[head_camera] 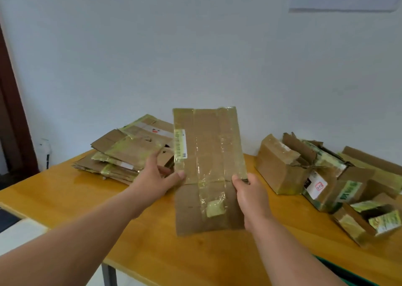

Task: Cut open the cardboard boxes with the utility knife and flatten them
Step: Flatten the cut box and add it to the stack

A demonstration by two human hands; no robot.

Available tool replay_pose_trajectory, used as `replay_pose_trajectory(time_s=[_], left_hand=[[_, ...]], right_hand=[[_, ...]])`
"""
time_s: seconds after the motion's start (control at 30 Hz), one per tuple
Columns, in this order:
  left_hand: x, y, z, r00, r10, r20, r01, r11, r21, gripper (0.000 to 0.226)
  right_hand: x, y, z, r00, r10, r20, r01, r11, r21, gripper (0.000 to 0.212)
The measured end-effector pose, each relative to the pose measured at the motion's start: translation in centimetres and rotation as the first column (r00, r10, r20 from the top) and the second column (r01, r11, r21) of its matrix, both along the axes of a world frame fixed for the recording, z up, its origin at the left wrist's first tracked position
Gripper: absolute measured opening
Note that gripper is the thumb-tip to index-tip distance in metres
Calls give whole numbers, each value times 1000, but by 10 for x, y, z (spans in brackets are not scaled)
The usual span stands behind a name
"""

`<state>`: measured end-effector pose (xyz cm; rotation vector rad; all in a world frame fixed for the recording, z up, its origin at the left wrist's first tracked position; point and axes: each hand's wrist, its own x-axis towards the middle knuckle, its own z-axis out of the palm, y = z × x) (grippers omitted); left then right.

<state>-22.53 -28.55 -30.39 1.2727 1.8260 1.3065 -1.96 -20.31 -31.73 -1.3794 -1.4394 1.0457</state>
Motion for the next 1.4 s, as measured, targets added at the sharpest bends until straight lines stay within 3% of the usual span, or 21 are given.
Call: replay_pose_trajectory(time_s=[0.1, 0.2, 0.37, 0.43, 0.5, 0.67, 0.73, 0.9, 0.97, 1.03, 1.1, 1.23, 1.4], left_hand=[[1, 0, -1, 973, -209, 99, 213, 976, -40, 87], [-14, 8, 6, 980, -102, 172, 104, 995, 2, 78], [-50, 21, 22, 977, 108, -186, -110, 994, -2, 77], [-68, 32, 26, 938, 158, -309, -170, 985, -10, 78], [-86, 44, 30, 903, 188, -386, -207, 978, -8, 78], [-138, 82, 44, 811, 250, -529, -266, 963, 47, 65], [-159, 100, 48, 767, 261, -586, -287, 957, 51, 56], [-190, 142, 42, 667, 150, -730, -280, 958, -59, 33], [-194, 154, 32, 635, 52, -771, -276, 947, -163, 31], [-194, 161, 18, 509, -149, -848, -285, 900, -329, 39], [-190, 163, 2, 378, -310, -872, -300, 850, -432, 64], [-186, 164, -14, 358, -360, -862, -300, 829, -471, 91], [-181, 161, -16, 393, -395, -830, -256, 820, -512, 74]], right_hand=[[-23, 4, 3, 999, -8, -48, 4, 997, -74, 31], [-47, 11, 6, 997, -11, -81, -1, 990, -144, 36], [-92, 25, 8, 998, 58, 20, -58, 998, -36, 34], [-112, 28, 14, 993, 85, 82, -88, 996, 27, 50], [-130, 37, 20, 987, 113, 113, -121, 990, 67, 65], [-175, 68, 26, 975, 212, 69, -220, 962, 160, 76], [-190, 79, 28, 959, 259, 117, -278, 940, 196, 75], [-216, 99, 17, 845, 308, 437, -434, 873, 223, 52], [-220, 103, 5, 701, 281, 656, -497, 851, 168, 45], [-222, 109, -6, 497, 230, 837, -548, 831, 97, 55], [-223, 113, -14, 412, 217, 885, -582, 810, 72, 64], [-222, 114, -27, 400, 223, 889, -610, 788, 78, 73], [-211, 114, -28, 467, 298, 832, -637, 766, 83, 66]])
